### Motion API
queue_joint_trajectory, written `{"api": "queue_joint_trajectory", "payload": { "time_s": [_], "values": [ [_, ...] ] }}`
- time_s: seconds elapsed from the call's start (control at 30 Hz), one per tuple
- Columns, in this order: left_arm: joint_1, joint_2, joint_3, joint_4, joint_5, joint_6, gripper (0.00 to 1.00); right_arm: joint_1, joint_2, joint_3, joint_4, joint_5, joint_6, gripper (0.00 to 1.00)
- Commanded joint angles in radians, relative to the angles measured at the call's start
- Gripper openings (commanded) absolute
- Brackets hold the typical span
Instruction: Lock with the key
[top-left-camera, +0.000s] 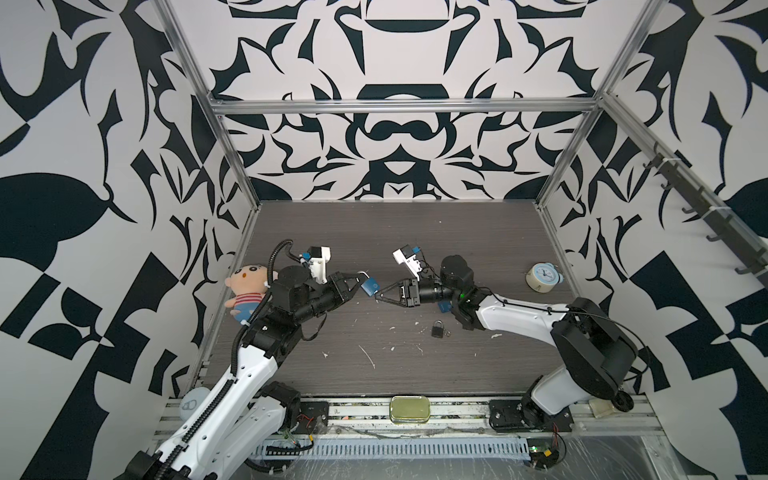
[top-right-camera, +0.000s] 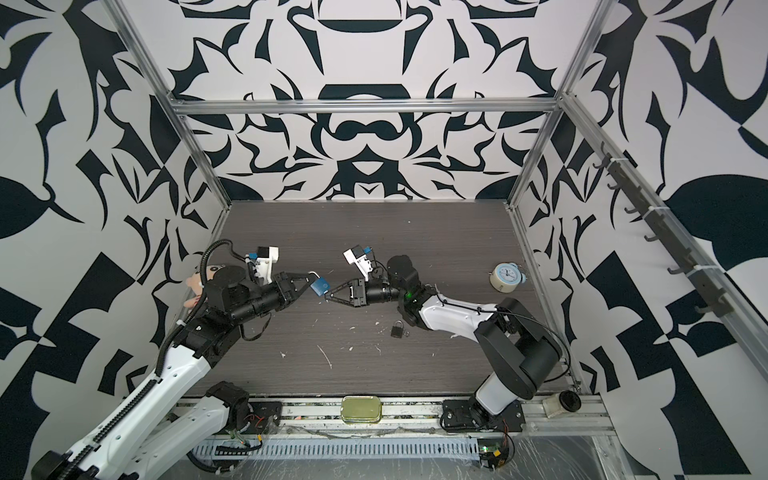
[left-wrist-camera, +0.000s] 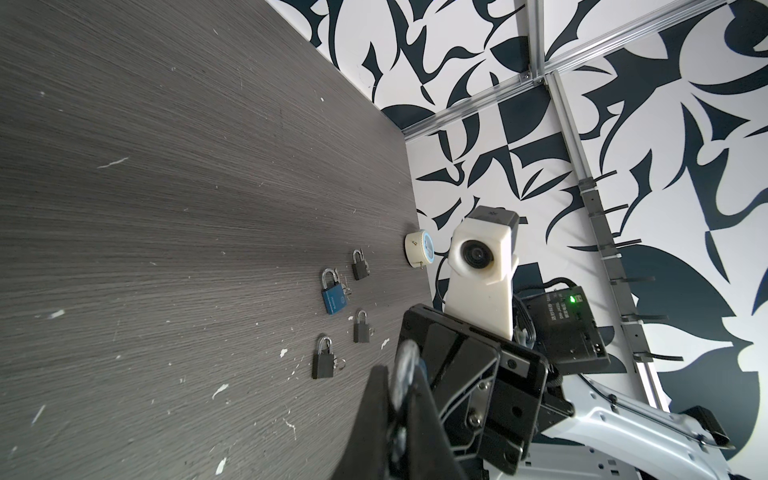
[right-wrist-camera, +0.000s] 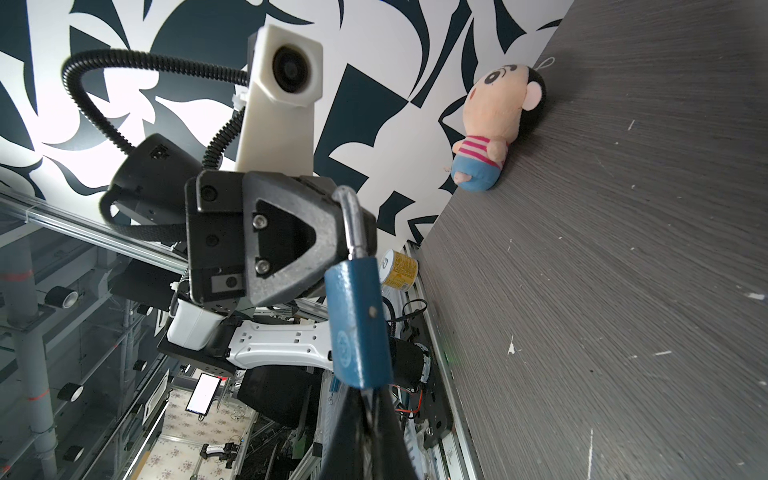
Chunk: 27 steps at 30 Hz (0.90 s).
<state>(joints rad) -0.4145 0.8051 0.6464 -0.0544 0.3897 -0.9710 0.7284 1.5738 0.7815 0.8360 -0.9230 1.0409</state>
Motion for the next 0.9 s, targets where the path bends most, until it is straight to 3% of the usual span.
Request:
{"api": "queue_joint_trajectory", "payload": {
  "time_s": [0.0,0.87],
  "values": [
    [0.022,-0.014,0.046,0.037,-0.031,0.009,0.00,0.007,-0.027,-0.018,0.026,-0.014,0.002,0.00],
    [0.088,0.001,0.036,0.091,0.000,-0.019,0.00,0.006,-0.100,-0.057,-0.083,0.004,-0.052,0.00]
  ]
}}
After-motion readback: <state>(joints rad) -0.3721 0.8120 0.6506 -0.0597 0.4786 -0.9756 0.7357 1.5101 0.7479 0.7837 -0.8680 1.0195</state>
